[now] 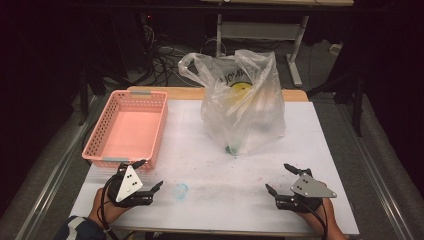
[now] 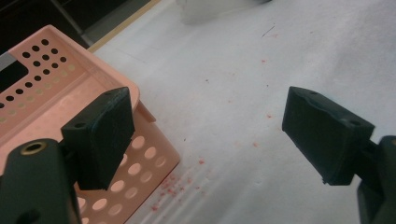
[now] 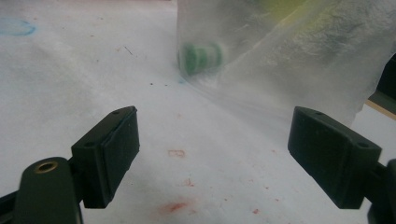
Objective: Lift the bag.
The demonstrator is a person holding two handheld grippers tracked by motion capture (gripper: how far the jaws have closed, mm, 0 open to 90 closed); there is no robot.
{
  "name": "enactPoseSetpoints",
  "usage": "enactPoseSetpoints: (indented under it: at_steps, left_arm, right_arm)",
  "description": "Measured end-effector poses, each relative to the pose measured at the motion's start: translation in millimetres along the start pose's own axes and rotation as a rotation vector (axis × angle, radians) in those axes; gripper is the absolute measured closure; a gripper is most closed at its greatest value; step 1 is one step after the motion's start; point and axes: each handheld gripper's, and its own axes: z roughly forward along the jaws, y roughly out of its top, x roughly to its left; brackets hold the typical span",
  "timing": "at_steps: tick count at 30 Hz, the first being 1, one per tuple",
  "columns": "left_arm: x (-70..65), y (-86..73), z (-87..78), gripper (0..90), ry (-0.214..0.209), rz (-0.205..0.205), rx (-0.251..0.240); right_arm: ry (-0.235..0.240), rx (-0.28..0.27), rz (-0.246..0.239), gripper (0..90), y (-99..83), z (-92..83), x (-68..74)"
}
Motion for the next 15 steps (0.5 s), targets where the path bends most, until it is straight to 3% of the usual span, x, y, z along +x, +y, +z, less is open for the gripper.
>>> enactPoseSetpoints:
  at_steps: [15]
  left_arm:
    - [2.1,1.6,3.4,16.6,-0.001,-0.004,0.004]
  right_arm:
    - [-0.003,-0.002,0.010,17.0,-0.9,0.0,-3.3]
